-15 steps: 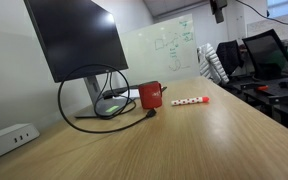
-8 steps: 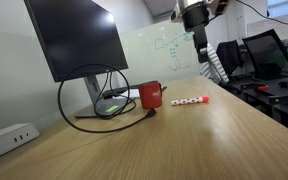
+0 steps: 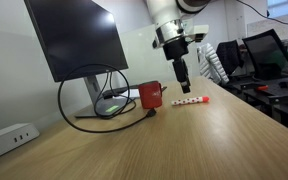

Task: Pick up the marker and put it in the mug

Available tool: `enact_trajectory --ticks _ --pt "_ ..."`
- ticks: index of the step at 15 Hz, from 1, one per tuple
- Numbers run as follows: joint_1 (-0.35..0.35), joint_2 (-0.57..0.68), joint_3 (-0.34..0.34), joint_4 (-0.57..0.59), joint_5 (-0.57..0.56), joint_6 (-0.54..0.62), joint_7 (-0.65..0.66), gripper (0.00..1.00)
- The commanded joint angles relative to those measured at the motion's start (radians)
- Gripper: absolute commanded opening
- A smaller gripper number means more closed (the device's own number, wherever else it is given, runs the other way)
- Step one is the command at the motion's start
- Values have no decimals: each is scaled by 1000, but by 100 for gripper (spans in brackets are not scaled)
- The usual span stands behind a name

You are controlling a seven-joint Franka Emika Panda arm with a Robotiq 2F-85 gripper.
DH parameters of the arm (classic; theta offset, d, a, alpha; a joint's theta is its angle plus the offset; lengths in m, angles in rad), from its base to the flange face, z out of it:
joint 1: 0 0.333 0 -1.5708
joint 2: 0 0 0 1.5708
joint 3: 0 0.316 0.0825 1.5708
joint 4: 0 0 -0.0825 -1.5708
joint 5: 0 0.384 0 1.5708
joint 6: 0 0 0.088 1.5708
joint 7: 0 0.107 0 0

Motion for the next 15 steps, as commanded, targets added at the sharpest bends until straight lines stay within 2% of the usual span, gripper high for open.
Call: enact_trajectory --ticks 1,3,4,10,15 --pt "42 73 -37 62 -35 -10 39 100" --pt "60 103 -55 84 -52 -13 47 94" --pt "69 114 -62 92 -63 -13 51 77" --pt "91 137 -82 110 -73 -15 46 31" --pt "102 143 -98 101 -100 -10 53 29"
